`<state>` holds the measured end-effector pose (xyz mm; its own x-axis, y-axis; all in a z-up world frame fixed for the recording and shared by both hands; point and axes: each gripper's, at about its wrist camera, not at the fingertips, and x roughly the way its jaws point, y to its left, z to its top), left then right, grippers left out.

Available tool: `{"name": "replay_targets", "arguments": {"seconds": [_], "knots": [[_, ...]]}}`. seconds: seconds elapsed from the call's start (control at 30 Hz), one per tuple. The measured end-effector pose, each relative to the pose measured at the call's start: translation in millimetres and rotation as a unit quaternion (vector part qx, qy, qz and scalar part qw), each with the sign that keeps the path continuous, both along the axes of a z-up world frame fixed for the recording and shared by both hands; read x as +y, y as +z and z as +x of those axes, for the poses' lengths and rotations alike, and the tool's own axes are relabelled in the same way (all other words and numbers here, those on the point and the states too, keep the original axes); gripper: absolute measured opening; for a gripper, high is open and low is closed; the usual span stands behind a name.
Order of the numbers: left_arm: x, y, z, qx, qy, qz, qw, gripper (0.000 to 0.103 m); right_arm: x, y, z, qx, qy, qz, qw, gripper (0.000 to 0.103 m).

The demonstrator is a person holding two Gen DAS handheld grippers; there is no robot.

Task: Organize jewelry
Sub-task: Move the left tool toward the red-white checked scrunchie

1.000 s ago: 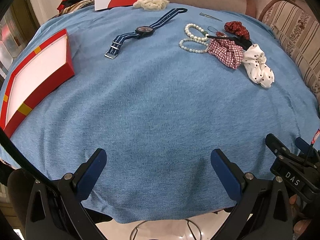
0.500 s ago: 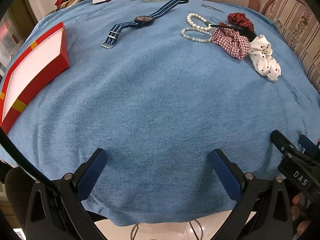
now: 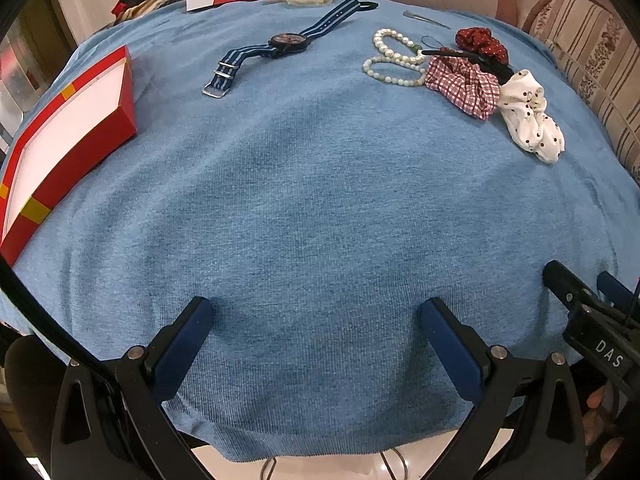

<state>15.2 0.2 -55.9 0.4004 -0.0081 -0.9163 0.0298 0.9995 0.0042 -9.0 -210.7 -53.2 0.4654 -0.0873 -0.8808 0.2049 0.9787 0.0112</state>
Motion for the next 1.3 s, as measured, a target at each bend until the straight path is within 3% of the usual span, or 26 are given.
{"name": "replay_targets", "arguments": {"seconds": [0.23, 0.43, 0.67, 0.77, 0.8, 0.87, 0.9, 0.93, 1.0, 1.1, 1.3], "knots": [[3, 8, 2, 0.009, -0.017, 0.001, 0.9998, 0.103, -5, -1, -3, -0.006, 0.008, 0.015, 1.0, 0.103], [43, 56, 1, -0.063, 0.009, -0.005, 0.9979, 0.103, -8, -2, -8, -0.019, 0.011, 0.029, 0.999, 0.103], [110, 81, 47, -0.103, 0.069, 0.059, 0.9905, 0.103, -6, -2, -8, -0.022, 0.011, 0.023, 0.999, 0.103], [127, 73, 82, -0.09, 0.07, 0.083, 0.9899, 0.102, -6, -3, -9, -0.025, 0.013, 0.021, 0.999, 0.103], [131, 67, 93, -0.076, 0.067, 0.085, 0.9912, 0.095, -6, -2, -9, -0.024, 0.014, 0.021, 0.999, 0.103], [132, 55, 107, -0.049, 0.064, 0.09, 0.9926, 0.069, -6, -2, -9, -0.021, 0.017, 0.021, 0.999, 0.103], [133, 47, 115, -0.029, 0.064, 0.093, 0.9931, 0.044, -6, -2, -9, -0.021, 0.017, 0.021, 0.999, 0.103], [134, 43, 120, -0.016, 0.065, 0.088, 0.9939, 0.028, -6, -2, -9, -0.02, 0.018, 0.021, 0.999, 0.103], [137, 38, 123, -0.004, 0.075, 0.068, 0.9949, 0.026, -6, -2, -8, -0.019, 0.019, 0.02, 0.999, 0.103], [131, 41, 110, -0.011, 0.072, 0.074, 0.9946, 0.026, -6, -2, -7, -0.016, 0.018, 0.02, 1.0, 0.103], [147, 43, 66, -0.01, 0.062, 0.057, 0.9964, 0.028, -6, -2, -6, -0.011, 0.014, 0.024, 1.0, 0.103]]}}
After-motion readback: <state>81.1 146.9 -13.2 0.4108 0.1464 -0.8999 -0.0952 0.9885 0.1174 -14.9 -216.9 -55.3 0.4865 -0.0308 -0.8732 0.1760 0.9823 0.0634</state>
